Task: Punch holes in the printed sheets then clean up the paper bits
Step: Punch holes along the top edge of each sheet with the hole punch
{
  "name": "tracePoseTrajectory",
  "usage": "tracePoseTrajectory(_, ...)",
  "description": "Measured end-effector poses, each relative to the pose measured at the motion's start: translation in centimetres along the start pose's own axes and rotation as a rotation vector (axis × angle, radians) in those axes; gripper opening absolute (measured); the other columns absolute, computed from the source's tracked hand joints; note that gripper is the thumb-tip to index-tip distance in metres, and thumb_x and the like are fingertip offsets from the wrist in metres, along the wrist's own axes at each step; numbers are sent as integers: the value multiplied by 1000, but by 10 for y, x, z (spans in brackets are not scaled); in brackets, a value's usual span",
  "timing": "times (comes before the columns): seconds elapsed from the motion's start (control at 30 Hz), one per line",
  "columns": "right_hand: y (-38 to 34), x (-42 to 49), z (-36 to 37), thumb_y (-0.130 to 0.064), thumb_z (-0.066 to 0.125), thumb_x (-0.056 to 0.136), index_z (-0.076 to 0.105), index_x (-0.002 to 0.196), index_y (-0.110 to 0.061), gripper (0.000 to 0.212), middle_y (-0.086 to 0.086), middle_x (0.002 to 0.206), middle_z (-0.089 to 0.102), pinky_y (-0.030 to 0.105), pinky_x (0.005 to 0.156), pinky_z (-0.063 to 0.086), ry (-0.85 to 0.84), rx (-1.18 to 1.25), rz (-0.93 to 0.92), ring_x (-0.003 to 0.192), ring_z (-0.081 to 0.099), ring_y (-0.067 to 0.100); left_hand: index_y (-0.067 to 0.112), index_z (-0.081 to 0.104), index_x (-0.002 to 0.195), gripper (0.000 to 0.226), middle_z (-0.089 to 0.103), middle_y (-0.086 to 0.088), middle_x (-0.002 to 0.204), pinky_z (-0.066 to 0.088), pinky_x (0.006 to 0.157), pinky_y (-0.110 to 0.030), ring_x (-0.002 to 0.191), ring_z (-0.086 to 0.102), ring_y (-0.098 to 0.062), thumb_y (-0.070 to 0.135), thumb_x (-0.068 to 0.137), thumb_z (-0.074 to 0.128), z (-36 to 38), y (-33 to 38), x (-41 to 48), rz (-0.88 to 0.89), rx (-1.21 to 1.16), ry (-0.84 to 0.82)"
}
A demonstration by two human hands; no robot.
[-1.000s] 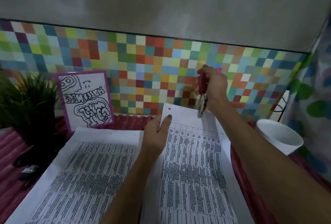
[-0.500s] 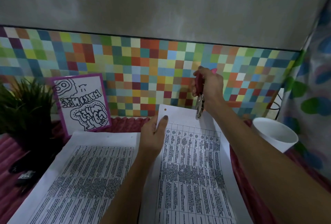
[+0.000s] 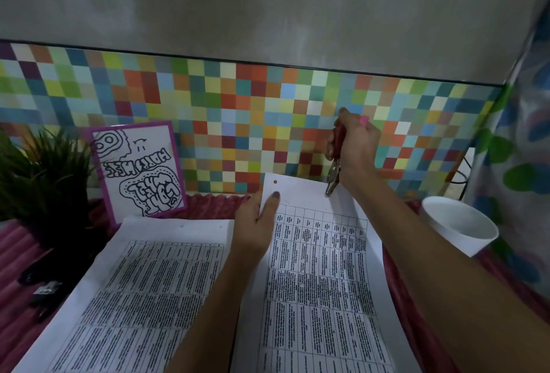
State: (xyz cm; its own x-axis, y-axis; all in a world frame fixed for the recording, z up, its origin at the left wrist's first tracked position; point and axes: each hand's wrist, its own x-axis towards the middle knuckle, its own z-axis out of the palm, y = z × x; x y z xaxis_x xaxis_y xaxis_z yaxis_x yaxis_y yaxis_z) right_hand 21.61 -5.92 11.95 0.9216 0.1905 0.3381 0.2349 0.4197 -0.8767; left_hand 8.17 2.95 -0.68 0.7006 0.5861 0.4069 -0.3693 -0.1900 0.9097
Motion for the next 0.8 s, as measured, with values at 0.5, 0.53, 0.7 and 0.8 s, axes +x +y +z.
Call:
tracePoseTrajectory(0.5,-6,-12,-1,-11,56,89,63,92,0,13,12,61,57,25,46,44,-245,-17,187,47,50,24,12,69,115,23,76,1,104,58,89,-38,98,72,-13,12,93,65,-1,7,-5,-66,7,56)
tracePoseTrajectory(0.53,-5,-12,-2,-10,55,91,62,96,1,14,12,61,58,26,46,46,-252,-41,165,47,51,24,11,69,115,23,76,1,104,58,90,-39,98,72,-14,12,93,65,-1,8,-5,-68,15,57)
tracePoseTrajectory(0.7,-8,-7,-10,-7,51,93,60,96,0,12,16,66,57,30,49,50,-183,-62,114,48,55,25,11,69,116,24,75,0,107,56,93,-43,101,71,-16,12,93,66,-2,11,-5,-51,46,24)
tracePoseTrajectory(0.8,-11,-4,-12,-6,51,91,55,85,-2,8,16,65,54,28,48,46,-109,54,257,51,51,25,11,69,115,23,75,-1,106,56,92,-46,101,70,-18,17,92,67,-1,11,-4,-30,67,31)
